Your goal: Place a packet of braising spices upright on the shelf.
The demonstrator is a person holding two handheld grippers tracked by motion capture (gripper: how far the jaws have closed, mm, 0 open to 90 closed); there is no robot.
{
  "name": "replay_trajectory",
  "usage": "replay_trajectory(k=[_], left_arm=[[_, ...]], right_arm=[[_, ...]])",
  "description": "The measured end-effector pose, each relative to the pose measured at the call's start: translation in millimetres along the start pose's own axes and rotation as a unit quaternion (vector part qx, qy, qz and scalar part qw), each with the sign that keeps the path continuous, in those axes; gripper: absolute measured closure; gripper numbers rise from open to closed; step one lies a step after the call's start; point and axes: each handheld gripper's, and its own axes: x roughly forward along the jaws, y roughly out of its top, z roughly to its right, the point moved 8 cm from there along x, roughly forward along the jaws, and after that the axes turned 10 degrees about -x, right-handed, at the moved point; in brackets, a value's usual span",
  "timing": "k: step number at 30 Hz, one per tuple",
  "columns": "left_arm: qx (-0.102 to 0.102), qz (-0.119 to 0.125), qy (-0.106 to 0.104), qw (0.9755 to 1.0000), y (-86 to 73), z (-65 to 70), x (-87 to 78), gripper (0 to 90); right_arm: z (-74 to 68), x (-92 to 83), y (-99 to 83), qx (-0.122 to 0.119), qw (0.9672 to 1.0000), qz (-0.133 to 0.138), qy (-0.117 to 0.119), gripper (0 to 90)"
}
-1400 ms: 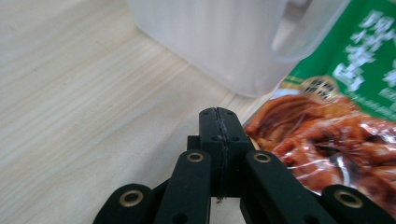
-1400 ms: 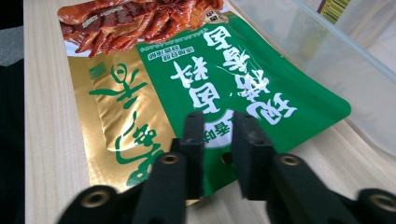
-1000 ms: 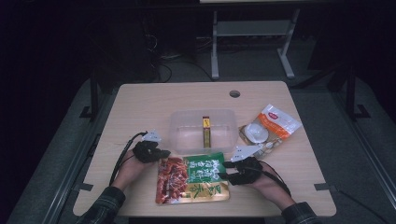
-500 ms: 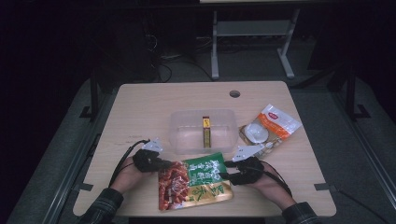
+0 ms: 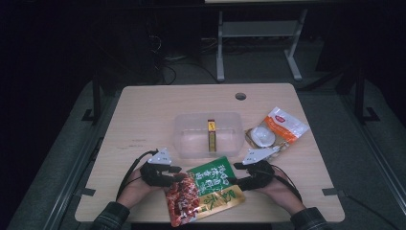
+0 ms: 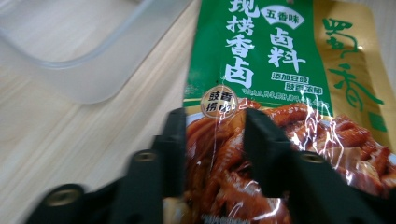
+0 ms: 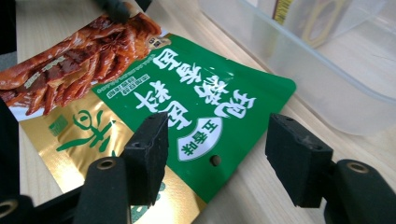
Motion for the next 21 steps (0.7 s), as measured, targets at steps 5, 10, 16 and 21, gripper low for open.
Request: replay_trajectory(k=[5, 10, 16, 21], left_arm=[[0.000, -0.003, -0.004, 1.0000, 1.2, 5.7, 11.2, 33.4], [0.014, -0.020, -0.004, 0.9997, -0.9, 13.0, 23.4, 18.3], [0.007, -0.023, -0.013, 0.9996, -4.6, 13.3, 27.7, 12.9], [0.013, -0.018, -0.008, 0.9997, -4.7, 16.9, 29.7, 13.8]], right_arm=[[2.4, -2.6, -1.0, 0.006, 1.0000, 0.002, -0.004, 36.2], [2.2, -3.0, -1.6, 0.005, 1.0000, 0.002, -0.004, 35.9], [2.3, -2.9, -1.6, 0.002, 1.0000, 0.002, -0.004, 35.7], [2.7, -3.2, -2.0, -0.001, 1.0000, 0.001, -0.002, 35.6]])
